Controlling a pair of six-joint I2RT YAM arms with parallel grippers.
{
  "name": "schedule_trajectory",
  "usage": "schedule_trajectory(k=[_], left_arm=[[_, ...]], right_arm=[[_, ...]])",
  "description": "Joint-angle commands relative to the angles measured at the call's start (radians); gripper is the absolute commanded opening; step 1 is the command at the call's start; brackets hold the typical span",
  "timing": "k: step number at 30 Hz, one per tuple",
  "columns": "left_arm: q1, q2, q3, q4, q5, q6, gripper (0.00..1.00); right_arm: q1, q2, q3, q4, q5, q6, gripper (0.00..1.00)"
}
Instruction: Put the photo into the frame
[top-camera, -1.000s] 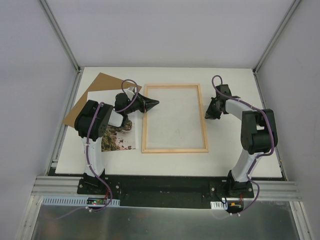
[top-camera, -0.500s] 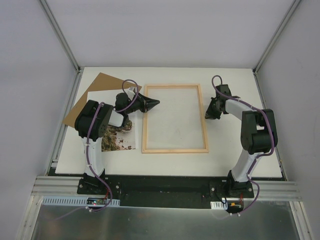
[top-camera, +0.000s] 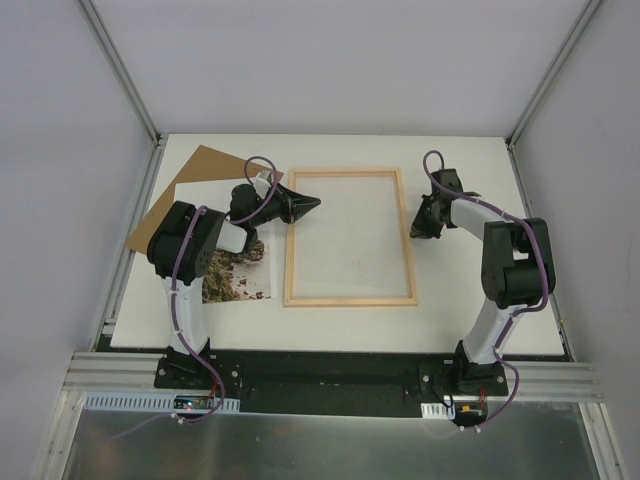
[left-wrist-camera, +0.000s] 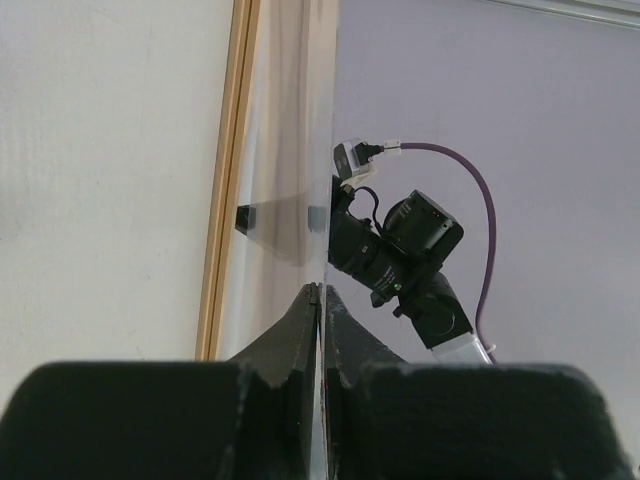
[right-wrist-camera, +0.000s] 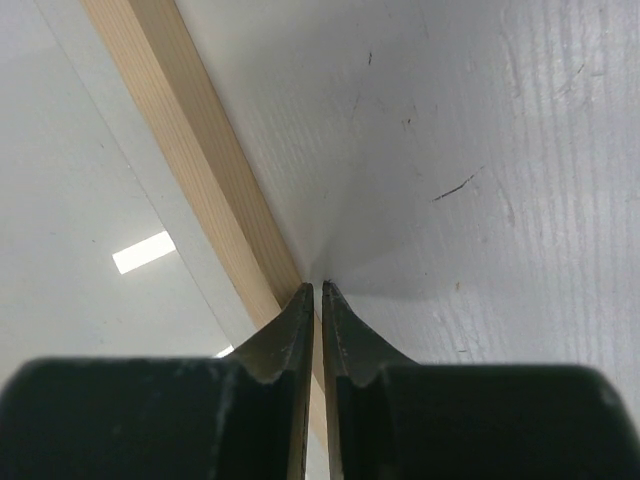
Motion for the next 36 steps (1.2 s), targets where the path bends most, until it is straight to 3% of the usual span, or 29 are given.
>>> schedule_trajectory(k=[1,36], left_arm=[[-0.011,-0.060,0.018,0.064,0.020,0.001,0.00],[0.001,0.011,0.064,0.069,0.066,0.028,0.00]], right_arm=[[0.004,0.000,0.033,-0.024,0.008,-0.010,0.09],[0.006,0.004,0.041,-0.029,0.006,-0.013,0.09]])
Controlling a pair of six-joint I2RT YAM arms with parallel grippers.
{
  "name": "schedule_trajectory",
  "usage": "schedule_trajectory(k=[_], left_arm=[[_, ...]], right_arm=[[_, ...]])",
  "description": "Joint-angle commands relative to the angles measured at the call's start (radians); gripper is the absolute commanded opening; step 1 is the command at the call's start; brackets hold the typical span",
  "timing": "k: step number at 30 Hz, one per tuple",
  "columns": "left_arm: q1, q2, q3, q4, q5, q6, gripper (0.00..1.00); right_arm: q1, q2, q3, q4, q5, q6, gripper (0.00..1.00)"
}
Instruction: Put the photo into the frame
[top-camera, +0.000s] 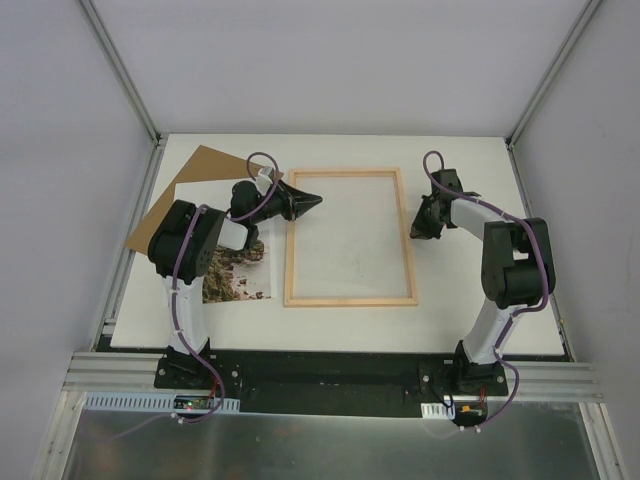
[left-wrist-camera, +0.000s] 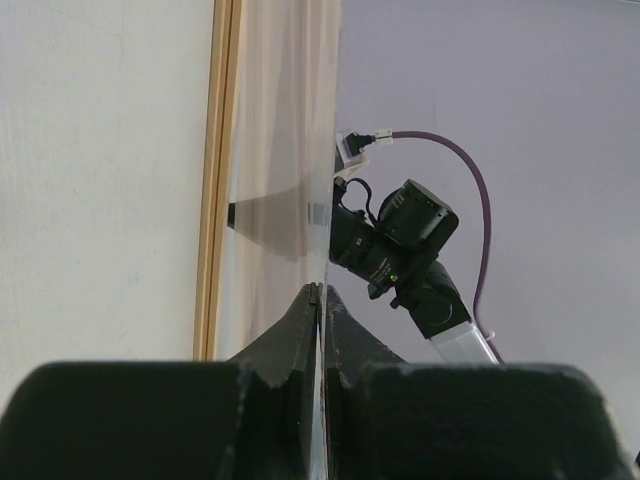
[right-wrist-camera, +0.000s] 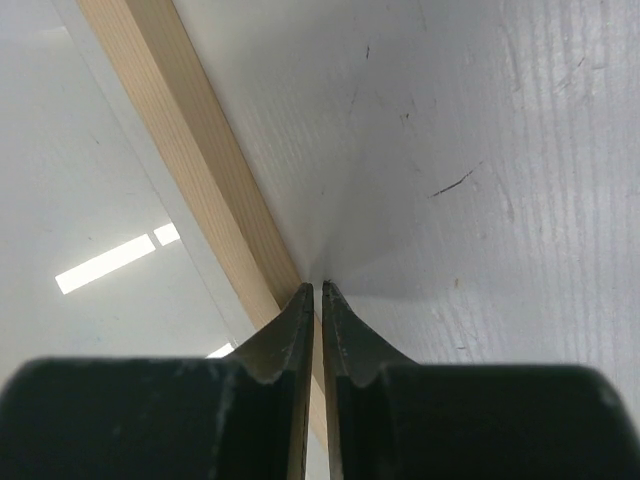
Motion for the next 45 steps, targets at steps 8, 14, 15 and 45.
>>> schedule_trajectory(k=[8,14,15,45], left_arm=[[0.006,0.019,0.038,0.083,0.042,0.019,0.00],[0.009,0.028,0.040,0.089,0.040,0.014,0.00],[0.009,0.031,0.038,0.092,0.040,0.014,0.00],[0.026,0.037,0.015,0.132,0.045,0.011,0.00]], right_arm=[[0.005,0.006,0.043,-0.023,0.008,-0.015,0.09],[0.007,0.007,0.043,-0.024,0.008,-0.016,0.09],[0.007,0.007,0.044,-0.024,0.010,-0.015,0.09],[0.011,0.013,0.050,-0.029,0.011,-0.018,0.09]])
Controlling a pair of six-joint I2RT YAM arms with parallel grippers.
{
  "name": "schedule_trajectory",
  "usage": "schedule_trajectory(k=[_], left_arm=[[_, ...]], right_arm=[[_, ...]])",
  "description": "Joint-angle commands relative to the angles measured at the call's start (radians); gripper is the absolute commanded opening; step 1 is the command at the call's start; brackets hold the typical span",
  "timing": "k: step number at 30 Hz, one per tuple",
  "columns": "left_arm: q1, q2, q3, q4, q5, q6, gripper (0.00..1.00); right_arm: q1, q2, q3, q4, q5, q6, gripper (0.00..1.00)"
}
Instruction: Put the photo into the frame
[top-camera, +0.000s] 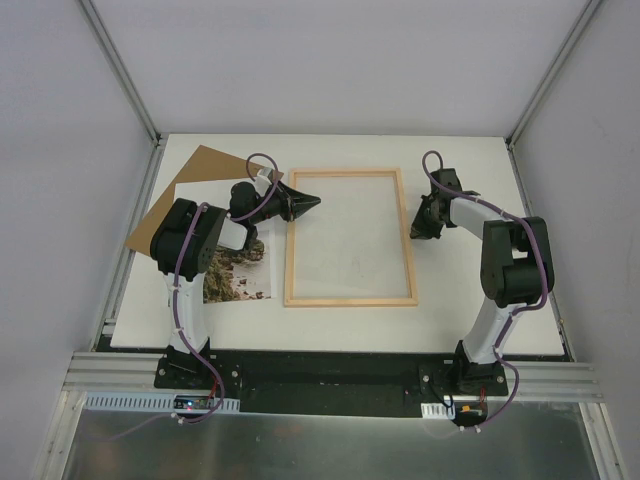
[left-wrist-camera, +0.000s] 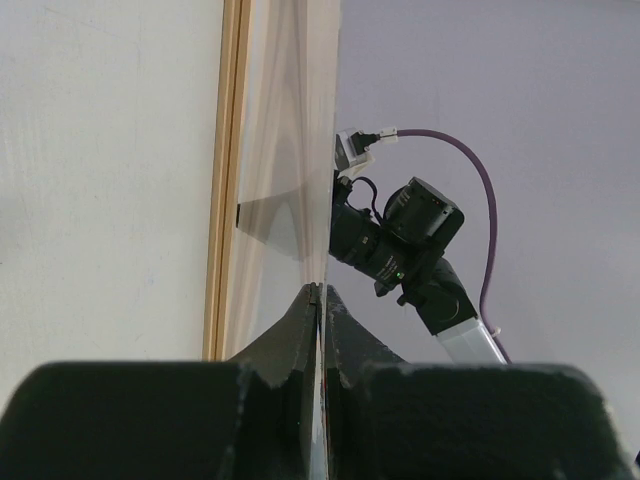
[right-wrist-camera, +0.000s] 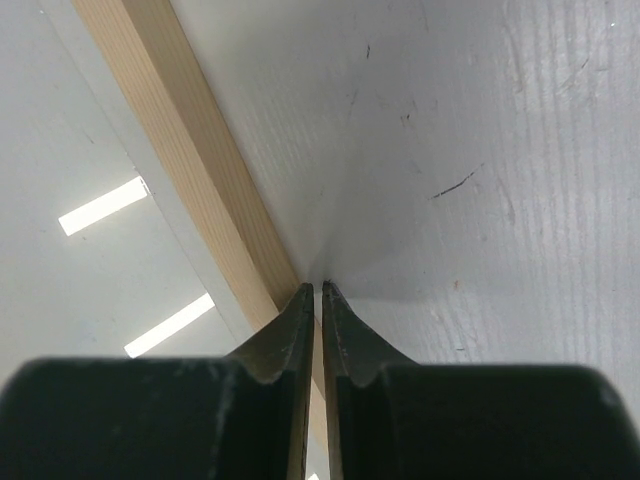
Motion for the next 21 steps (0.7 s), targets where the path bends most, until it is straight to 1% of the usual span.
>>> schedule_trajectory(k=[1,21], left_arm=[[0.011,0.004,0.011,0.099,0.024,0.008,0.00],[0.015,0.019,0.007,0.113,0.024,0.005,0.00]], right_arm=[[0.009,0.004,0.036,-0.014,0.012,-0.013,0.10],[0.011,0.009,0.042,-0.019,0.012,-0.013,0.10]])
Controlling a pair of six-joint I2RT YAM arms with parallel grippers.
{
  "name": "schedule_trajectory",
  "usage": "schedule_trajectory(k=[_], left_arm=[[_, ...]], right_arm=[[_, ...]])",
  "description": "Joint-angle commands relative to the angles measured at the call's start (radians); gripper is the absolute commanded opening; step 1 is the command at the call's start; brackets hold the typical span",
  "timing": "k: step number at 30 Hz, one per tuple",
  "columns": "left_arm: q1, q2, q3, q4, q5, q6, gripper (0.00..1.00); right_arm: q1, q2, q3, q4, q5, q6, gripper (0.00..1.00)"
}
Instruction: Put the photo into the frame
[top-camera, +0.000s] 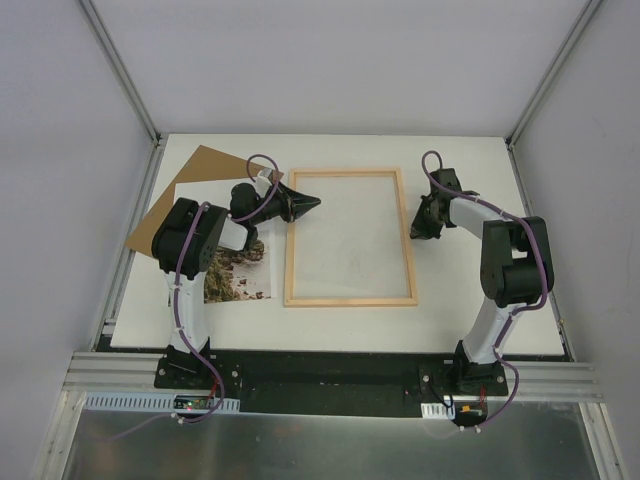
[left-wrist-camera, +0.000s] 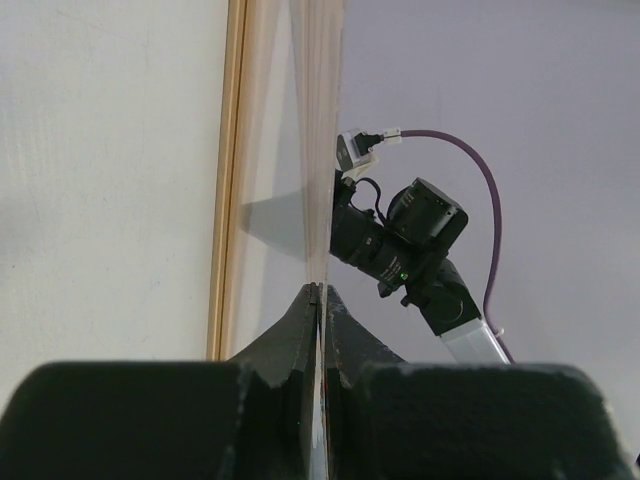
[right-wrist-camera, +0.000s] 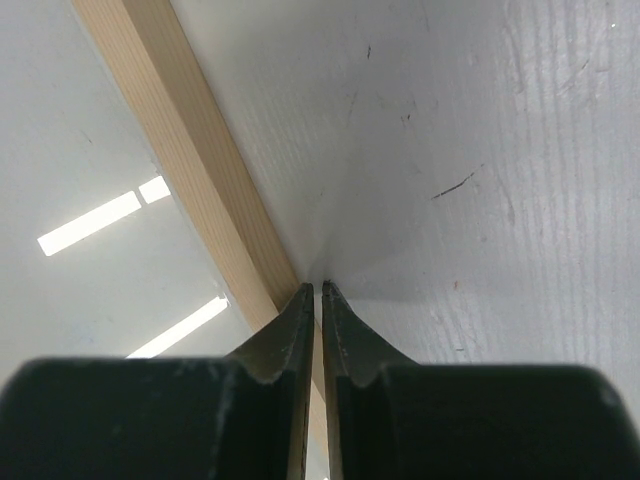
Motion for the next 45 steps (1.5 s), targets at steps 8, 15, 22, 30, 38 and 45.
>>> schedule_trajectory(k=[8,15,22,30,38,45], left_arm=[[0.019,0.011,0.005,0.099,0.023,0.004,0.00],[0.021,0.022,0.010,0.107,0.026,-0.001,0.00],[0.021,0.036,0.011,0.116,0.025,-0.005,0.00],[0.022,0.045,0.014,0.125,0.023,-0.008,0.00],[0.021,0.051,-0.001,0.141,0.025,-0.010,0.00],[0.021,0.059,-0.015,0.162,0.025,-0.016,0.00]], right_arm=[[0.010,0.008,0.043,-0.020,0.010,-0.011,0.10],[0.012,0.011,0.046,-0.020,0.012,-0.012,0.09],[0.012,0.014,0.046,-0.021,0.013,-0.012,0.09],[0.015,0.018,0.051,-0.025,0.015,-0.012,0.09],[0.016,0.021,0.054,-0.025,0.016,-0.014,0.10],[0.018,0.021,0.055,-0.026,0.016,-0.014,0.10]])
